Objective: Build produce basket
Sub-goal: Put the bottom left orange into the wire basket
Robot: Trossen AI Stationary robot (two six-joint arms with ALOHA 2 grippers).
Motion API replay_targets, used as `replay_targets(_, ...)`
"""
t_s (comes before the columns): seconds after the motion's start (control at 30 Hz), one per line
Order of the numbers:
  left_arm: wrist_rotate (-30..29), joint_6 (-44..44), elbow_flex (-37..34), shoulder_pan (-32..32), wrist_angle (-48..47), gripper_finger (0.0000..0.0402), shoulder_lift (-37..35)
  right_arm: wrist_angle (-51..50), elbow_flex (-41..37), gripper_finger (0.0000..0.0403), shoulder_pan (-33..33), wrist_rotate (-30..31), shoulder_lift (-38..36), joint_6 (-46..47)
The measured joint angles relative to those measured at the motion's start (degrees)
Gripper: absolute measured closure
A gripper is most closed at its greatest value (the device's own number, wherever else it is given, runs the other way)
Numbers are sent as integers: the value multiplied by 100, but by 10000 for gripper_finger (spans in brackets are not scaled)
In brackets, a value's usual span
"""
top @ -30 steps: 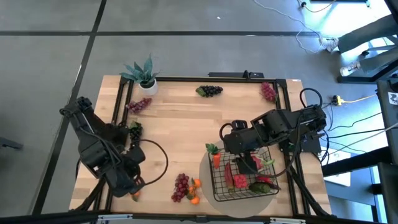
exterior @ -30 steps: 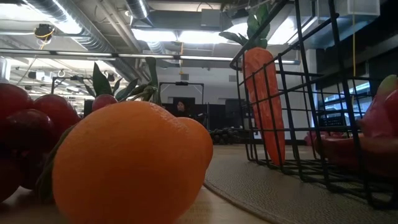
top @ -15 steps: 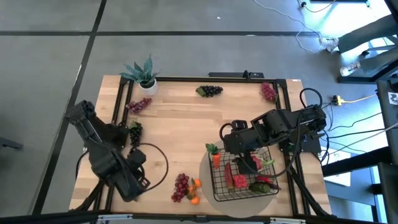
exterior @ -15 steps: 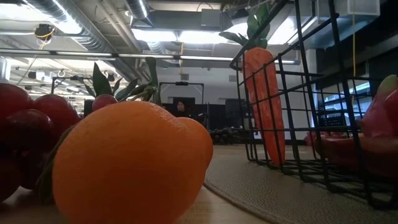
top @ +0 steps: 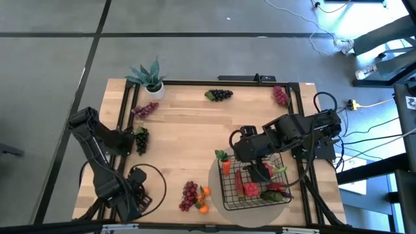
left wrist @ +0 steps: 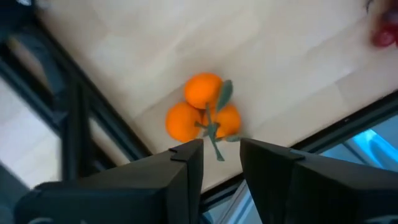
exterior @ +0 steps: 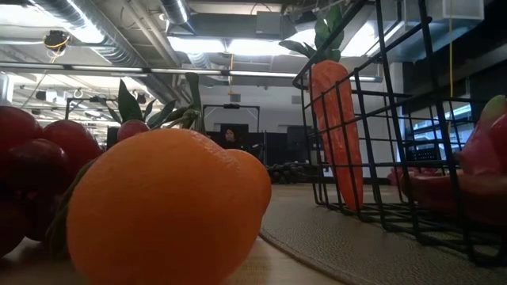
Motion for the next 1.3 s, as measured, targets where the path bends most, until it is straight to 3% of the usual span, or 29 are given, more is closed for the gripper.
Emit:
replay_targets(0.23, 14, -269, -734, -109, 1140, 307, -2, 22, 0, 104, 0, -19, -25, 89)
replay_targets(0.7, 430, -507, -1551, -112, 1869, 307, -4, 24, 0, 104, 0, -175, -26, 212)
replay_targets(1.3, 539, -598, -1650, -134, 2097, 307, 235, 73, 0, 104, 2, -177, -26, 214)
